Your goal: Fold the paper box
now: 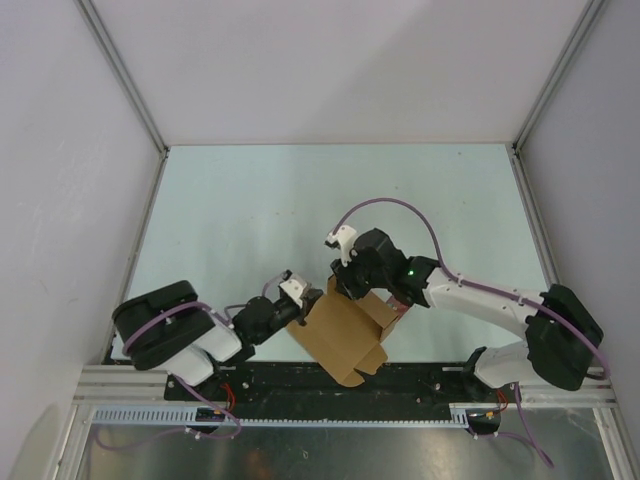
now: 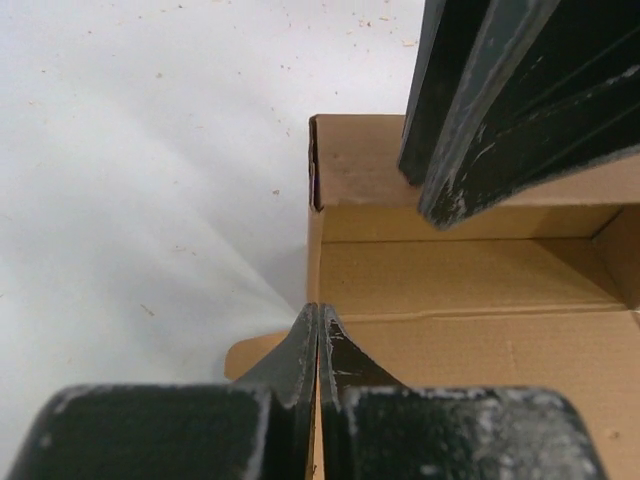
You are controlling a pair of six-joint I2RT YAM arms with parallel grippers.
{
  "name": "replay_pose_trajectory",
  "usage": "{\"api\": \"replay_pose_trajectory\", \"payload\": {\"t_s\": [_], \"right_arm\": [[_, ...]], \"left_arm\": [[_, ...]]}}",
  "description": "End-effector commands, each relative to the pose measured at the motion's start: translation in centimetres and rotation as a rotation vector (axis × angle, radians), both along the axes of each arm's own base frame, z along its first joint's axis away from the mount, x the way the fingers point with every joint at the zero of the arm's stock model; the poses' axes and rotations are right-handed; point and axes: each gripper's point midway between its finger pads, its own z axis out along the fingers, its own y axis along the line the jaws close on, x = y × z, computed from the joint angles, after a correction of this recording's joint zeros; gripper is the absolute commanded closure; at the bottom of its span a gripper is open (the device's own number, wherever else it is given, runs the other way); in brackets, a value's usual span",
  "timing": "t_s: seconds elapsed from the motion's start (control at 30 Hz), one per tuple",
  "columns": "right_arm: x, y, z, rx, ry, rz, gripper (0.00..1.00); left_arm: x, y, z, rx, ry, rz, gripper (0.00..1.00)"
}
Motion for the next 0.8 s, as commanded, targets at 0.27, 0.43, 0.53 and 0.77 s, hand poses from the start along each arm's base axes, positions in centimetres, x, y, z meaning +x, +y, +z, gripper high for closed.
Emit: {"api": "replay_pose_trajectory", "payload": {"t_s": [0.27,0.43,0.53,0.77], "right_arm": [[0.3,-4.7,4.8,-0.16,-0.118,-0.085,0.42],[-0.8,-5.0,4.3,-0.25,-0.158,-0.092,0.33],[-1.4,-4.6,3.8,-0.303,-0.187,-0.094,0.32],[-1.7,-3.3,2.9,-0.411,-0.25,-0.092,0.34]], "left_arm": [[-0.9,1.1,5.3,-0.168,0.112,0.075,1.0],[0.4,3.5,6.6,-0.188,0.186,0.262,0.96],[0.1,4.1,6.5,-0.156,0.241,0.29,0.93],[-0.4,4.1,7.4,-0.148,0.31,0.299,0.8]]}}
